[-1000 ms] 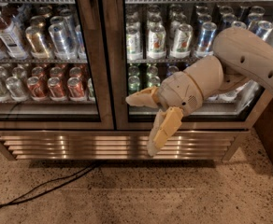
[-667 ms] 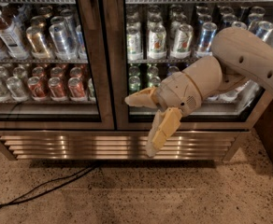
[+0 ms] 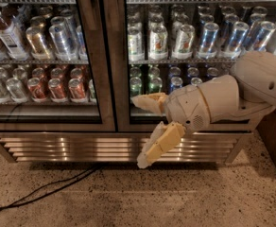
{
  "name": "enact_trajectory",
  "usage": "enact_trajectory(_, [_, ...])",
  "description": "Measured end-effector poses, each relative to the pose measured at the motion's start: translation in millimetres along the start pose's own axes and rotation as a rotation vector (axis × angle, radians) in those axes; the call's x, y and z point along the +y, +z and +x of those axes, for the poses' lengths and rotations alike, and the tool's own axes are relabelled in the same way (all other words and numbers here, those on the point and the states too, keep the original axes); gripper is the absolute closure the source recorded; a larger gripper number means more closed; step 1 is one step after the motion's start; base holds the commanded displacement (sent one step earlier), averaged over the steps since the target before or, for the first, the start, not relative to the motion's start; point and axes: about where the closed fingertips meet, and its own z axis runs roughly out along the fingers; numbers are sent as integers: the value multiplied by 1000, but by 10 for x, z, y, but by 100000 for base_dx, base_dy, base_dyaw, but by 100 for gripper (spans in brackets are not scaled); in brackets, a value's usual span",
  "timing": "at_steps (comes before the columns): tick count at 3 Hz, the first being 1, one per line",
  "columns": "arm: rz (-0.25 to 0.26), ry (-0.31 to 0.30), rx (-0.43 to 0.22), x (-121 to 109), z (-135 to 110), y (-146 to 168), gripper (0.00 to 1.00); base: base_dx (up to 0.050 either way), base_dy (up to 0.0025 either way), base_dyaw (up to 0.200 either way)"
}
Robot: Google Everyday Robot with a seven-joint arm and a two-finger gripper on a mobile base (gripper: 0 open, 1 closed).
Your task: Open left fridge door
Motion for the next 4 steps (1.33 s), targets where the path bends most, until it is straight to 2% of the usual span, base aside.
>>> enact_trajectory(1, [64, -17, -2, 55, -21, 8, 0, 0, 0, 0])
enact_trajectory(2, [63, -16, -2, 55, -22, 9, 0, 0, 0, 0])
enact_trajectory(3, [-27, -9, -89, 83, -131, 76, 0, 0, 0, 0])
enact_trajectory(4, [-94, -80, -162, 273, -640, 82, 0, 0, 0, 0])
